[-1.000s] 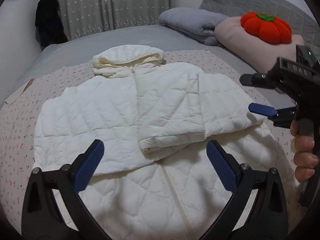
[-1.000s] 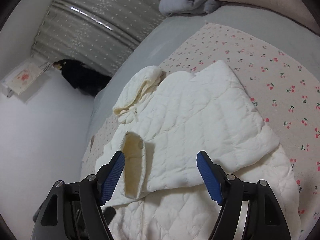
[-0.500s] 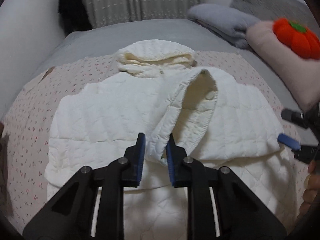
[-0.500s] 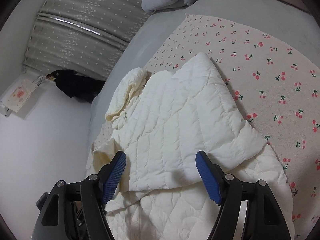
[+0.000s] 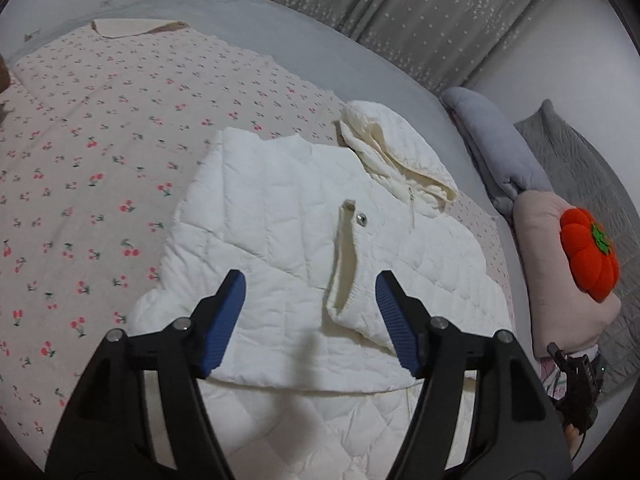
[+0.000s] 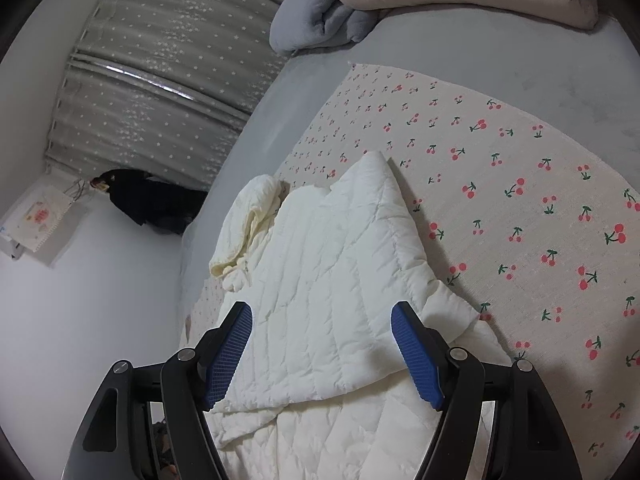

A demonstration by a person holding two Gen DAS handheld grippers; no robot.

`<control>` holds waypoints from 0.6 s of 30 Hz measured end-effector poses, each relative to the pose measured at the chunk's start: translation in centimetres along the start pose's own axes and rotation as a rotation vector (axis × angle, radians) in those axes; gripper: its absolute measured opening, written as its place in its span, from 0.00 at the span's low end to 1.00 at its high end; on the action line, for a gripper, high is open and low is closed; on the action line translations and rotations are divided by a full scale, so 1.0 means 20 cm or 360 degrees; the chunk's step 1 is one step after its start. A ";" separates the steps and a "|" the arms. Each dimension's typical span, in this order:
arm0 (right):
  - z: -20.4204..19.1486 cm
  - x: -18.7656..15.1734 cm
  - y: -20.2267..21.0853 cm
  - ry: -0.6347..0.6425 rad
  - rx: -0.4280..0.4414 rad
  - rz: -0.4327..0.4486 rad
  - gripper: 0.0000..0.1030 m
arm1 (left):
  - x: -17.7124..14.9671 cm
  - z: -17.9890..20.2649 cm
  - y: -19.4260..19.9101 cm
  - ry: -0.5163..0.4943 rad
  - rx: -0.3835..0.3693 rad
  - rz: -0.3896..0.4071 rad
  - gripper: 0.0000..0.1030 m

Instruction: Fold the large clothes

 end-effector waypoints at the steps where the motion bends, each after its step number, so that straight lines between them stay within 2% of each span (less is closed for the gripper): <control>1: 0.00 0.01 0.00 -0.0008 -0.0002 0.0005 0.73 | -0.02 0.04 -0.05 -0.0035 -0.0019 -0.0046 0.66; 5: 0.01 0.02 -0.02 -0.0021 -0.0010 0.0016 0.72 | -0.12 0.15 -0.27 -0.0105 -0.0027 -0.0218 0.64; 7: 0.01 0.03 -0.01 -0.0002 -0.0029 0.0034 0.73 | -0.15 0.20 -0.31 -0.0139 -0.0033 -0.0203 0.30; 9: 0.01 0.06 0.02 0.0034 -0.0049 0.0068 0.73 | -0.15 0.24 -0.29 -0.0163 -0.0076 -0.0162 0.15; 13: 0.00 0.11 0.06 0.0133 -0.0091 0.0161 0.72 | -0.05 0.24 -0.04 -0.0113 -0.0068 0.0152 0.14; 15: -0.02 0.11 0.05 0.0196 -0.0102 0.0181 0.72 | -0.04 0.20 0.04 -0.0074 -0.0038 0.0220 0.13; 17: -0.05 0.10 0.01 0.0278 -0.0132 0.0183 0.65 | -0.06 0.15 0.03 -0.0086 0.0058 0.0213 0.14; 18: -0.07 0.09 -0.01 0.0338 -0.0148 0.0175 0.50 | -0.08 0.13 0.01 -0.0090 0.0096 0.0208 0.14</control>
Point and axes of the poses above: each gripper's, at about its wrist camera, not at the fingertips, and y roughly against the way its jaws point, z to its right, x to its top, the point moved 9 cm from there along -y, roughly the way its jaws point, and after that the axes turned 4 degrees about x, right-handed, at the moved point
